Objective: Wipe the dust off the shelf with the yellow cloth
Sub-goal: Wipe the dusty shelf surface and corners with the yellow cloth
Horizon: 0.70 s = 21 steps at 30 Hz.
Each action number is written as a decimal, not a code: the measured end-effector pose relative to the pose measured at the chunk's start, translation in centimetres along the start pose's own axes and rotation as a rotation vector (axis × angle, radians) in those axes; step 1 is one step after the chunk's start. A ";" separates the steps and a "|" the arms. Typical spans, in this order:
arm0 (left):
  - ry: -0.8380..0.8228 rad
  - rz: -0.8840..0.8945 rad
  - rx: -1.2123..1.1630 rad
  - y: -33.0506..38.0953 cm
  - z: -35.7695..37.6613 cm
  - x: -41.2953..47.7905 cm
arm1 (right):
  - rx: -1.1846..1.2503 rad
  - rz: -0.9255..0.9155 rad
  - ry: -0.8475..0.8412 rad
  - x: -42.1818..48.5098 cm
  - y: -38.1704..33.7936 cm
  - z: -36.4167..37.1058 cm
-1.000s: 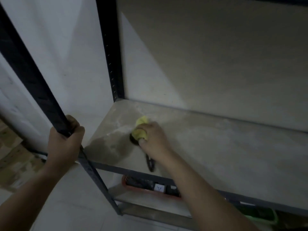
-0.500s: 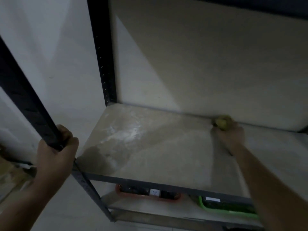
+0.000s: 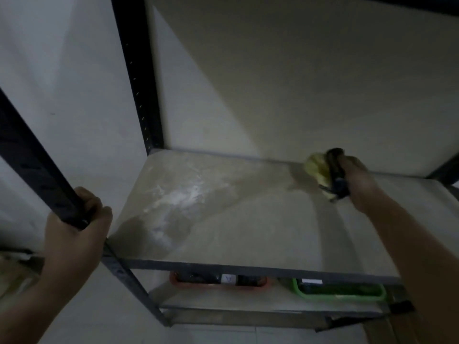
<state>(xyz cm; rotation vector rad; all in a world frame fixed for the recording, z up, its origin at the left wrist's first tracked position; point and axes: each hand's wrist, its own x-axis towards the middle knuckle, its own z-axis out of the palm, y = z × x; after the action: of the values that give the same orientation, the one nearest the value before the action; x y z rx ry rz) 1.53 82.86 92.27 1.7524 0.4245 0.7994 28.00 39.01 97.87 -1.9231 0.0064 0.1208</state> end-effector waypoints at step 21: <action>-0.006 0.099 0.013 1.4 -0.2 -0.2 | -0.911 -0.616 -0.578 -9.4 -3.2 18.6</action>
<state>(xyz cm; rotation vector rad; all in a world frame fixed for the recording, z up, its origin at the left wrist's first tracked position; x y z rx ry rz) 1.12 82.35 93.58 1.7990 0.3422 0.8625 17.39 57.00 95.33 -2.6056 -1.1933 0.2909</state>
